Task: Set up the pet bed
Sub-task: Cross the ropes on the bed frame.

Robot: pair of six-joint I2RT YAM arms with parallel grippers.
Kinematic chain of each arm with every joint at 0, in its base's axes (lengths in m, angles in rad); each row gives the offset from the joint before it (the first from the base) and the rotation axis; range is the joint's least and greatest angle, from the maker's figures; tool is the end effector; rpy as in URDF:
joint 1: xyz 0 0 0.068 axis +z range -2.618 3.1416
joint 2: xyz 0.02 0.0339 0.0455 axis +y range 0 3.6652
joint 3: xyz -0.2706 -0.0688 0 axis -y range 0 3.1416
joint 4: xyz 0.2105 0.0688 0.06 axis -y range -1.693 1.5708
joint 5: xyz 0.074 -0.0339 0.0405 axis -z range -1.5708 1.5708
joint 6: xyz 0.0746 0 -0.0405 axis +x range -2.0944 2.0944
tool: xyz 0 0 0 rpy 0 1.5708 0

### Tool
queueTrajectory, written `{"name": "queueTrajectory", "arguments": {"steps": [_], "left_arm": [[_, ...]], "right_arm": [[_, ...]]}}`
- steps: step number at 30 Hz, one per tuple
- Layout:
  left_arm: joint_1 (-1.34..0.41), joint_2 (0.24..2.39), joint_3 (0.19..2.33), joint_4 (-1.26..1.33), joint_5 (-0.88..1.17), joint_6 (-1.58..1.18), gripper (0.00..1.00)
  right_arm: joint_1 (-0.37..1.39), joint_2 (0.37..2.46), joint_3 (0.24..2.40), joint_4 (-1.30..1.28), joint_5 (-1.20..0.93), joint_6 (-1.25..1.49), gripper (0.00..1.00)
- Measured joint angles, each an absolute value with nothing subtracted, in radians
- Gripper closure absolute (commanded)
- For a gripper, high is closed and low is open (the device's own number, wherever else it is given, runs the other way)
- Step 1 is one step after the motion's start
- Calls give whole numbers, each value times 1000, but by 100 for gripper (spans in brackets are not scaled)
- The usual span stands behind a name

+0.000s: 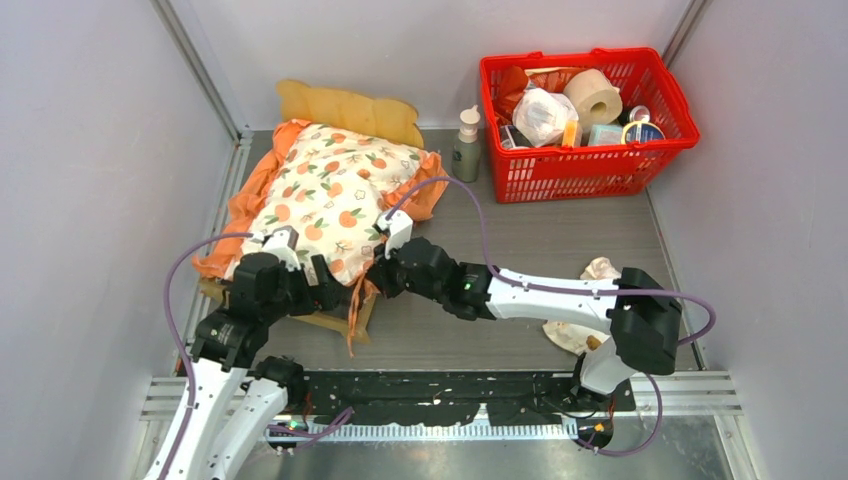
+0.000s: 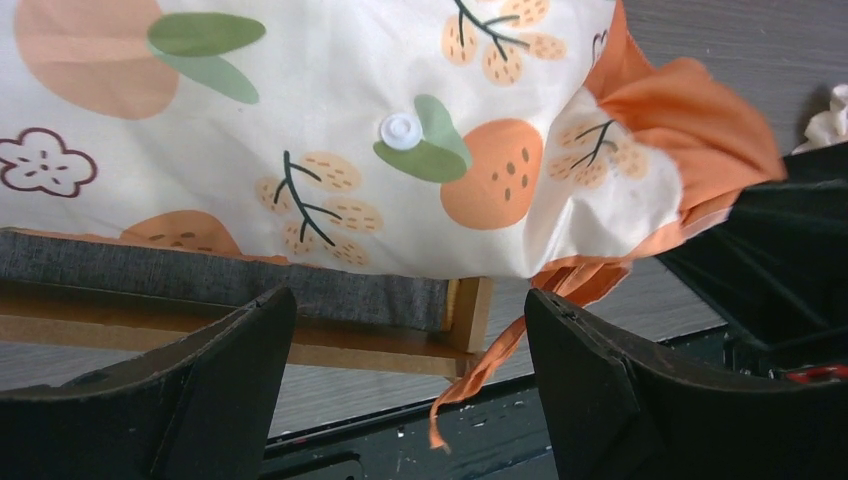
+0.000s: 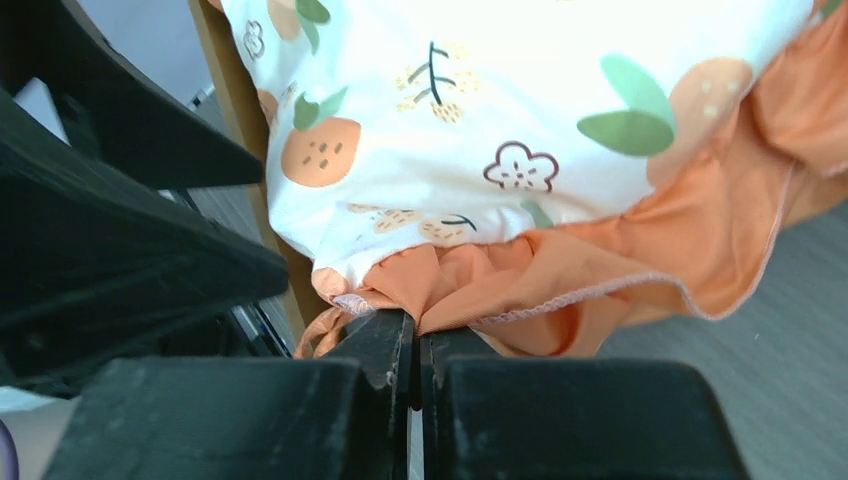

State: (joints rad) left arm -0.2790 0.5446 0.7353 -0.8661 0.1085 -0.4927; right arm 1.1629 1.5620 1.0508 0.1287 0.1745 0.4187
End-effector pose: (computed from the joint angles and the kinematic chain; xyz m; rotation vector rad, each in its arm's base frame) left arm 0.0934 -0.0352 0.2599 -0.1853 2.2895 -0.5305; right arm 0.1576 0.3321 0.2784 -0.6315 1.9509 0.8572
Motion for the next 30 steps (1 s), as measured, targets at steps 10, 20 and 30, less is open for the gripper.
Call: {"name": "queueTrajectory", "arguments": {"steps": [10, 20, 30], "left_arm": [[-279, 572, 799, -865, 110, -372, 14], [-279, 558, 802, -820, 237, -300, 15], [-279, 611, 806, -785, 180, -199, 16]], "right_arm": [[1132, 1594, 1163, 73, 168, 342, 95], [1073, 1632, 1234, 20, 98, 282, 94], [1045, 1634, 1258, -2, 17, 199, 95]]}}
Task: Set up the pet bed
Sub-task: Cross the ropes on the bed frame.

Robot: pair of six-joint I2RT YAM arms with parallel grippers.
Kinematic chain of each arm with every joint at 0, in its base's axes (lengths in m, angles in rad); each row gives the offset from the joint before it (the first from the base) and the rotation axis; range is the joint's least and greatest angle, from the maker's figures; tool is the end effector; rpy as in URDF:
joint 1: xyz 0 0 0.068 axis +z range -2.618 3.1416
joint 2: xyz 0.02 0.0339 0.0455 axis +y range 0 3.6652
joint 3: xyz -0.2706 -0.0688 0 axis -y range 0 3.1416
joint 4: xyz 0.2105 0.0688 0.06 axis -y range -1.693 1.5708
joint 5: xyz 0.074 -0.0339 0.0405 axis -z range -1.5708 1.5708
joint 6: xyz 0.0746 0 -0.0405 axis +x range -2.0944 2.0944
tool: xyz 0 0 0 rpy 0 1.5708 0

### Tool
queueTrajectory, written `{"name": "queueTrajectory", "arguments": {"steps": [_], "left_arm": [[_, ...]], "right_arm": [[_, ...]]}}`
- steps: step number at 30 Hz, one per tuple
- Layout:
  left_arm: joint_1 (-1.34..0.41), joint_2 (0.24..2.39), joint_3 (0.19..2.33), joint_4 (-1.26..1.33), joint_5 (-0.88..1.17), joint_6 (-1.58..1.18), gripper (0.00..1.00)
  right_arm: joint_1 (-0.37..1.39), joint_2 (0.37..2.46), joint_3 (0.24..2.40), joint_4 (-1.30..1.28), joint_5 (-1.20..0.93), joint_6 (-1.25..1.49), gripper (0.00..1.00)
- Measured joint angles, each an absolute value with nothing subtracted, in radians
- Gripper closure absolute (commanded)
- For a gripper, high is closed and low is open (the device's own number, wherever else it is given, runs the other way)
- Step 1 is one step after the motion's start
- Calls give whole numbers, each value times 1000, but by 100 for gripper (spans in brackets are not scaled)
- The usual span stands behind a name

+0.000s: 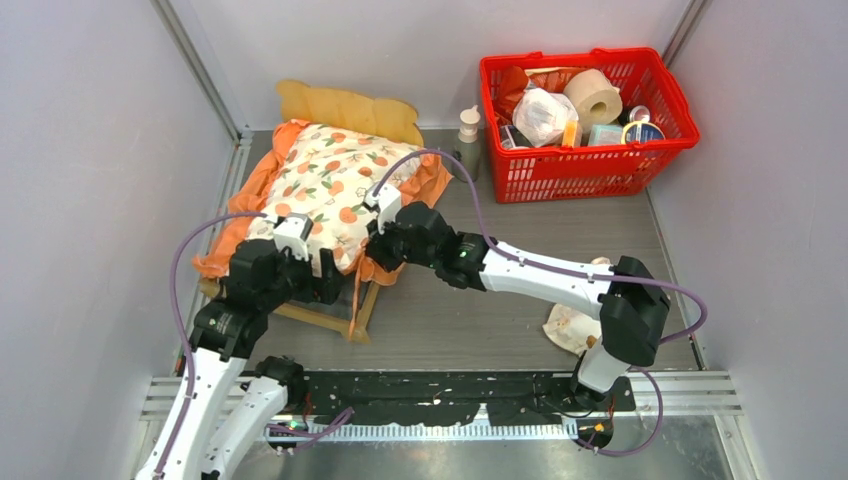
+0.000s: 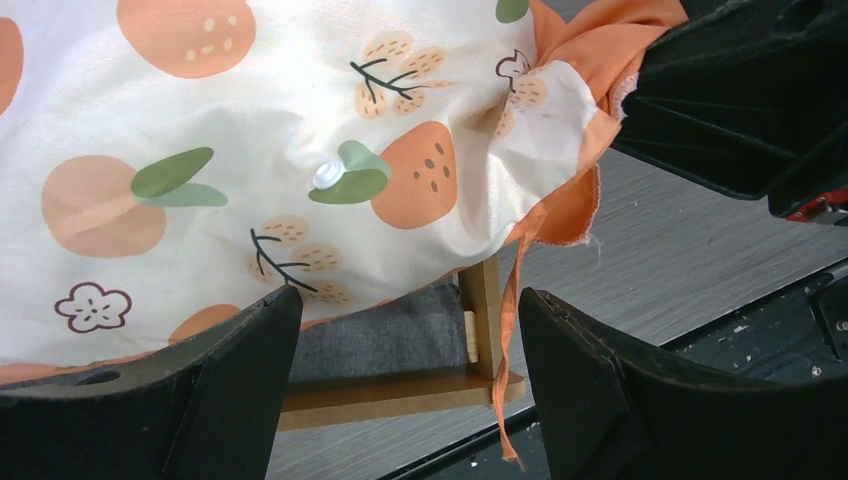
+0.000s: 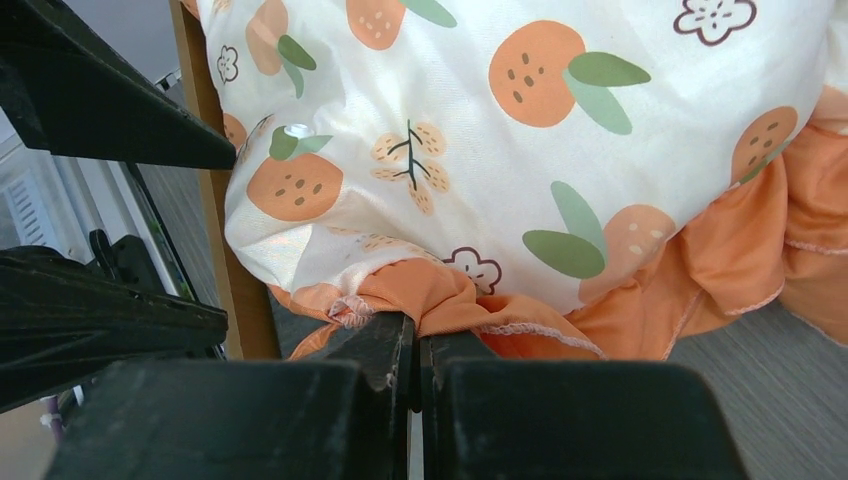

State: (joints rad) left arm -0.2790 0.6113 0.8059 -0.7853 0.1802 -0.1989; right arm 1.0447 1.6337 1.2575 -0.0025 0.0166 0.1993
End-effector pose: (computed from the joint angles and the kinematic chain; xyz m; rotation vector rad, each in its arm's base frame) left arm 0.1076 -0.0447 0.2863 0.1928 2.1799 -0.4679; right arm 0.1984 0.3391 0.3071 -0.8251 1.8622 0.7913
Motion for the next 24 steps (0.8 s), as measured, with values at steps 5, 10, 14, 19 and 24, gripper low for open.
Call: {"name": "queueTrajectory", "arguments": {"steps": [5, 10, 14, 19, 24], "left_arm": [[-279, 604, 820, -765, 226, -202, 18], [-279, 575, 821, -744, 261, -212, 19], [-279, 569, 805, -713, 309, -236, 21], [-279, 556, 739, -672, 327, -266, 22], [-279, 572, 720, -672, 297, -281, 22]], "right_arm": [[1029, 1651, 1321, -33, -7, 159, 95], [1019, 1663, 1388, -56, -18, 103, 95], [1019, 1663, 1400, -57, -17, 52, 95], [1019, 1671, 1400, -60, -15, -13, 95], [1019, 1676, 1399, -33, 12, -59, 95]]}}
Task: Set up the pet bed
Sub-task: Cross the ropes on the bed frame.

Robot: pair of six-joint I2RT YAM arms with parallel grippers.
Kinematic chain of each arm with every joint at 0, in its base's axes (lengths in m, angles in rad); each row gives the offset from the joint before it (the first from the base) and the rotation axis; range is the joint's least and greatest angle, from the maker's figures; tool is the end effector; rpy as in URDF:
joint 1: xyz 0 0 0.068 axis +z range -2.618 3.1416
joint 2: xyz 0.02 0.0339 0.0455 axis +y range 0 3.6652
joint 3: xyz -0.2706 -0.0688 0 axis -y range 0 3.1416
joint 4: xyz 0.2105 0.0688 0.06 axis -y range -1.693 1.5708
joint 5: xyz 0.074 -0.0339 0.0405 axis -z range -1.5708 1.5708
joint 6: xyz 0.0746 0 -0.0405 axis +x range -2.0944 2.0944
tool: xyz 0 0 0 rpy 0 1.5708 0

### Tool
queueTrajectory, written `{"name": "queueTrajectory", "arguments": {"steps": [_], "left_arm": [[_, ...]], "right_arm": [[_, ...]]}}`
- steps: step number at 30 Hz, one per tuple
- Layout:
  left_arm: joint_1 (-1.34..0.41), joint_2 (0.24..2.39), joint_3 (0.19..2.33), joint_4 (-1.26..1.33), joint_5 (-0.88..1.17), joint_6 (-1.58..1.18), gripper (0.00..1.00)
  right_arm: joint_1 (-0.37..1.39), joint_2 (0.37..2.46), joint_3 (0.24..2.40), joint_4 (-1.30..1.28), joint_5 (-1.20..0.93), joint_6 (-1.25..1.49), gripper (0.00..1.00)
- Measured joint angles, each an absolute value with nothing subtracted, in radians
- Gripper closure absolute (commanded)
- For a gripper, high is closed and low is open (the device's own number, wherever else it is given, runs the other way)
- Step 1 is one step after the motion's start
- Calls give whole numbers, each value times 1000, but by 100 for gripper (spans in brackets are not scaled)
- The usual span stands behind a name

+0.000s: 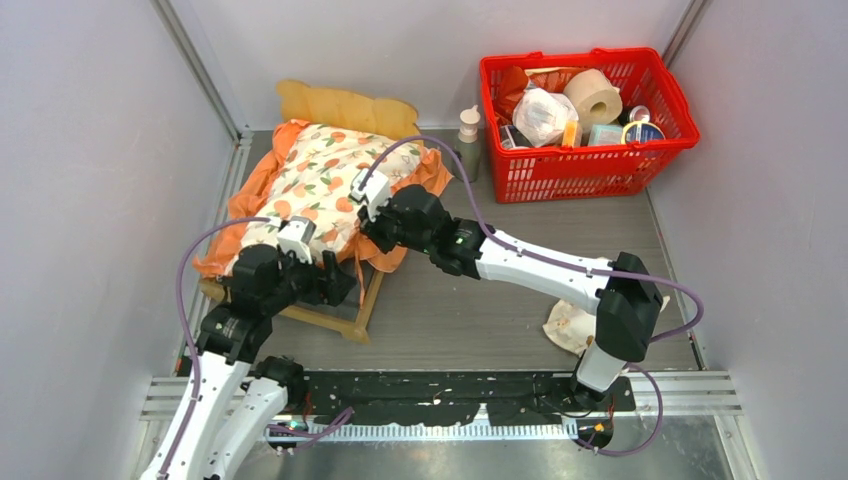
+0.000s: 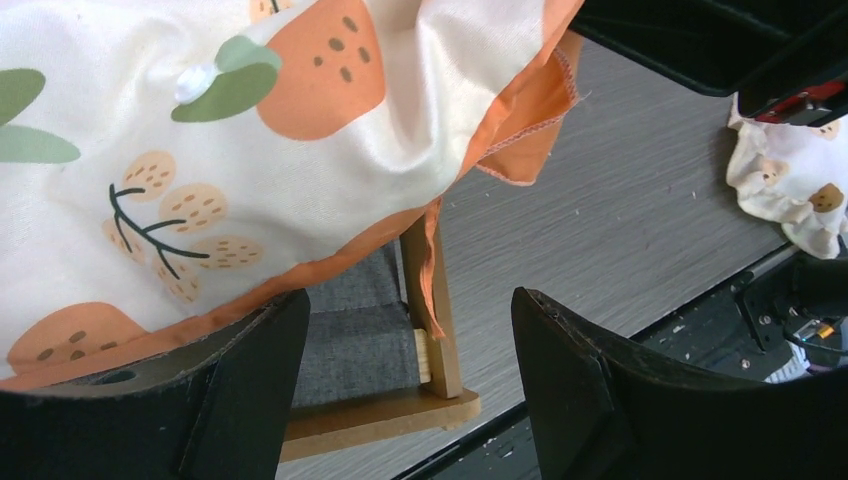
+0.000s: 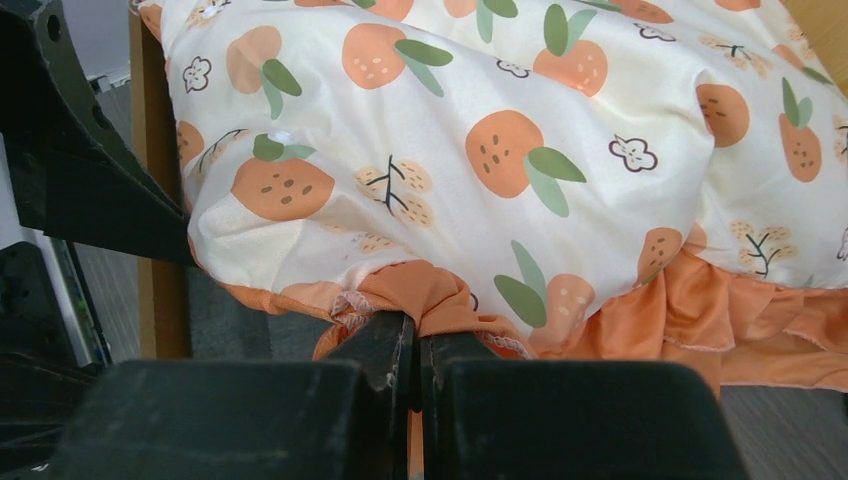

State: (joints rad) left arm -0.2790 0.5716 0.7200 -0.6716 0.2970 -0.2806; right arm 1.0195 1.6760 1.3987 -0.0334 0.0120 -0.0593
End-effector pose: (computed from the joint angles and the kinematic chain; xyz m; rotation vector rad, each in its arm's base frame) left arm 0.1071 -0.0534 0.2777 0.1821 2.1272 -0.6451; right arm 0.2149 0.3477 0.3373 -0.9857 1.6630 0.6408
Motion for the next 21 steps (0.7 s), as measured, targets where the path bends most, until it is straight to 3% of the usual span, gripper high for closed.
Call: {"name": "queueTrajectory", "arguments": {"steps": [14, 21], "left_arm": [[-279, 601, 712, -646, 205, -299, 25], [-279, 620, 715, -649, 145, -334, 23]], "right_arm": [[1019, 1723, 1451, -8, 41, -81, 95], [1019, 1707, 1356, 37, 39, -62, 95]]}}
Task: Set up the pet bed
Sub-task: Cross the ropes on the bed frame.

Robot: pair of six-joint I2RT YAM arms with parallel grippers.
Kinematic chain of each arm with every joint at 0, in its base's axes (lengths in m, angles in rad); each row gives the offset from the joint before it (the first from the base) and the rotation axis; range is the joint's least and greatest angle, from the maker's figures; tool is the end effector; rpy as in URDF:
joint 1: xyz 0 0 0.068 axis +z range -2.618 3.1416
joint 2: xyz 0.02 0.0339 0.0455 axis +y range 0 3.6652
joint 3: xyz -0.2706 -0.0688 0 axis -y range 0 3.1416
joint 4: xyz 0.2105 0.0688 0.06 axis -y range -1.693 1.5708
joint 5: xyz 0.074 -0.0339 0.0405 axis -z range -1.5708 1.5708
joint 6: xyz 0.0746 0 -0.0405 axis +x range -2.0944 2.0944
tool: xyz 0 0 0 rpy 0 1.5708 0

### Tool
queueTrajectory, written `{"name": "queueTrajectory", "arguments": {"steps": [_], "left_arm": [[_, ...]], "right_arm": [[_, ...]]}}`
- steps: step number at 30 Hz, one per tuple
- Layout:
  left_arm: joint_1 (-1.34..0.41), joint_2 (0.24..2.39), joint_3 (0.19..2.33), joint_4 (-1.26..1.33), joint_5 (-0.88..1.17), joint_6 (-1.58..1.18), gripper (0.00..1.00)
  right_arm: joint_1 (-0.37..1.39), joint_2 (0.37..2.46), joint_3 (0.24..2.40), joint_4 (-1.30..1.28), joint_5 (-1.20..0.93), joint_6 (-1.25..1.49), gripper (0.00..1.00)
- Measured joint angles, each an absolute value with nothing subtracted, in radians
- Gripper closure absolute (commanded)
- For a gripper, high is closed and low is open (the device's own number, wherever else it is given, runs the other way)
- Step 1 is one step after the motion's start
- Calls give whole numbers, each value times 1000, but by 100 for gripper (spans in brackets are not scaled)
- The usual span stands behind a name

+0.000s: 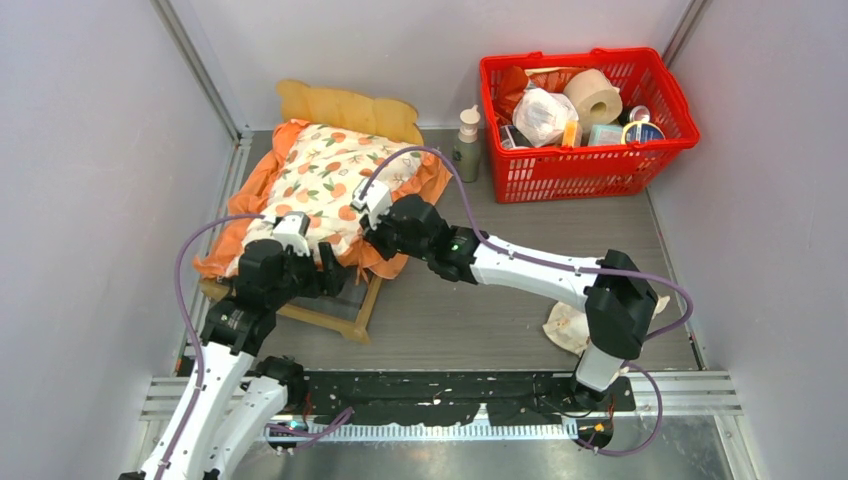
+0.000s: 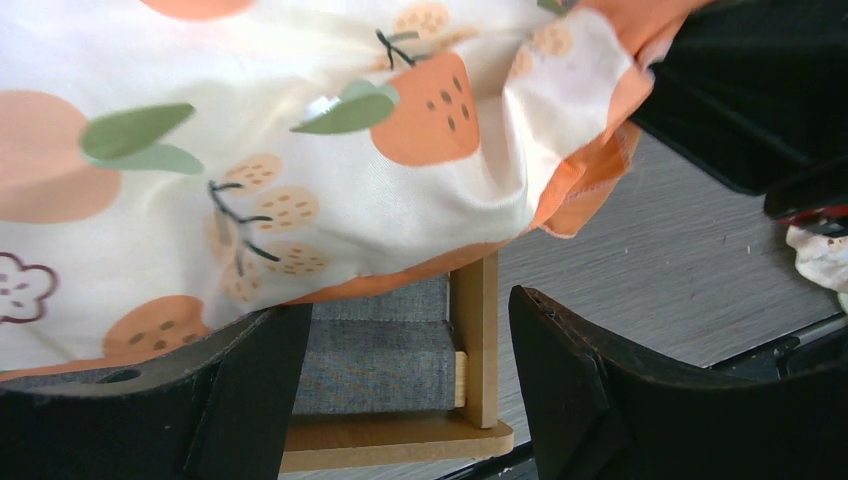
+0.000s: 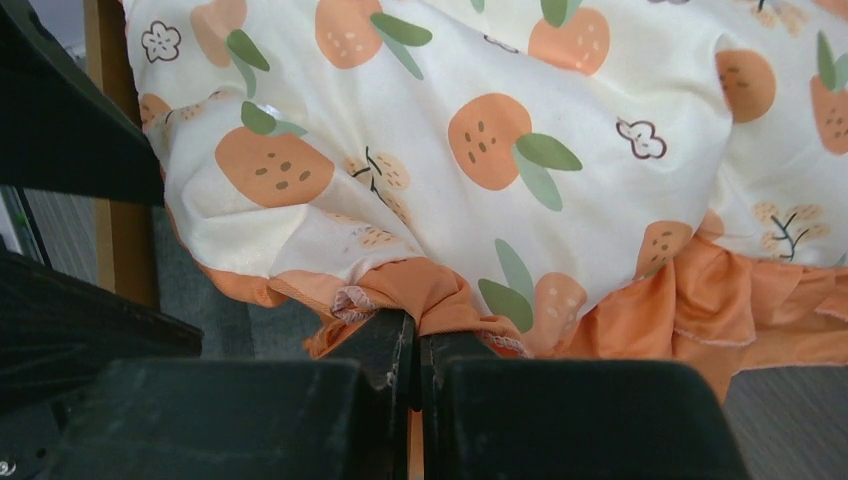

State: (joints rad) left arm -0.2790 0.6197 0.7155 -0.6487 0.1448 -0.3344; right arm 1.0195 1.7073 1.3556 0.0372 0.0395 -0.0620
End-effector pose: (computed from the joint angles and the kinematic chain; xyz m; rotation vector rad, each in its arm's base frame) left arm 0.1213 -0.0460 0.2729 0.0275 2.1607 -0.5130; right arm 0.2206 0.3531 0.3194 -0.9709 1.6708 0.6126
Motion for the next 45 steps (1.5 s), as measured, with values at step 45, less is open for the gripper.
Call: {"name": "queueTrajectory", "arguments": {"steps": [45], "left_arm": [[-279, 710, 524, -459, 350, -349, 43]], "right_arm": [[1024, 1688, 1265, 58, 16, 26, 92]]}}
